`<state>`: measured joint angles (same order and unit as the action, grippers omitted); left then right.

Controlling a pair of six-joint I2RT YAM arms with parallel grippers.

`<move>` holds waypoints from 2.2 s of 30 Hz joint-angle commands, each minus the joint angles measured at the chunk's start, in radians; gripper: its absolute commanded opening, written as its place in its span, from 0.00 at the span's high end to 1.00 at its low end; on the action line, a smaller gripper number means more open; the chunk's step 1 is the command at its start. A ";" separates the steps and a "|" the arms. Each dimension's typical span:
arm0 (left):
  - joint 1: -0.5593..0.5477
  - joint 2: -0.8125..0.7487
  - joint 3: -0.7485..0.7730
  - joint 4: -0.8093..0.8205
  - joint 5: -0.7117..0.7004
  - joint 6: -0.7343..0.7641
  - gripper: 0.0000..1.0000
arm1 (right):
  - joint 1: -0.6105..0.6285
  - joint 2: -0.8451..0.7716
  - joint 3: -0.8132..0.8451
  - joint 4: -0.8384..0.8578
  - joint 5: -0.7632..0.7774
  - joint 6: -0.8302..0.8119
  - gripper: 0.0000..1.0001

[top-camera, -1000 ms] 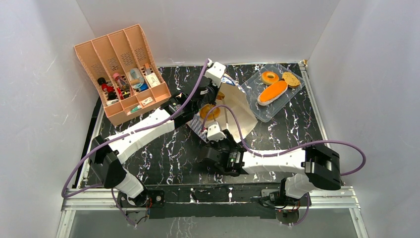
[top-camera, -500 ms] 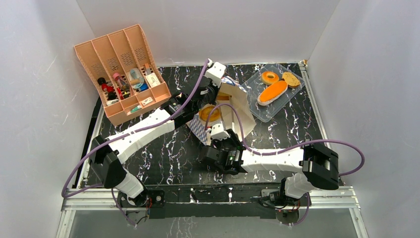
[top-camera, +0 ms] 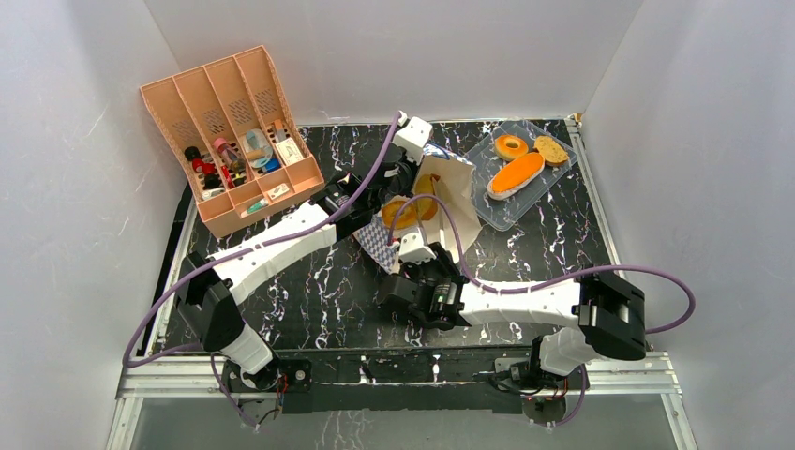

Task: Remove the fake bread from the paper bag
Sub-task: Take out the fake bread from the paper bag.

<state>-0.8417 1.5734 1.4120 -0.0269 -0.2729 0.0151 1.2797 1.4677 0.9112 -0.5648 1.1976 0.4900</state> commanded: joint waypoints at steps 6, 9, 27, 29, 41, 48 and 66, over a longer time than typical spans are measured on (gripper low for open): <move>-0.007 -0.015 0.036 0.022 0.015 -0.014 1.00 | -0.031 -0.021 0.034 0.113 -0.004 -0.067 0.60; -0.008 -0.013 0.042 0.019 0.018 -0.013 1.00 | -0.036 -0.022 0.049 0.021 -0.026 0.036 0.60; -0.008 -0.033 0.015 0.039 0.036 -0.030 1.00 | -0.205 -0.126 0.014 0.085 -0.281 0.047 0.61; -0.008 -0.034 0.013 0.042 0.040 -0.032 1.00 | -0.222 -0.130 0.016 0.093 -0.298 0.036 0.61; -0.008 -0.038 0.007 0.048 0.046 -0.034 1.00 | -0.304 -0.127 0.030 0.133 -0.393 -0.004 0.63; -0.007 -0.037 -0.007 0.055 0.037 -0.032 1.00 | -0.347 -0.151 0.022 0.169 -0.465 -0.010 0.94; 0.008 0.211 0.194 0.020 -0.208 0.054 1.00 | -0.292 -0.342 0.091 0.047 -0.482 0.013 1.00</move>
<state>-0.8417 1.7222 1.5135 0.0132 -0.3725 0.0250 0.9474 1.1957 0.9279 -0.5106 0.6579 0.4923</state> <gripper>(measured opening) 0.007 0.229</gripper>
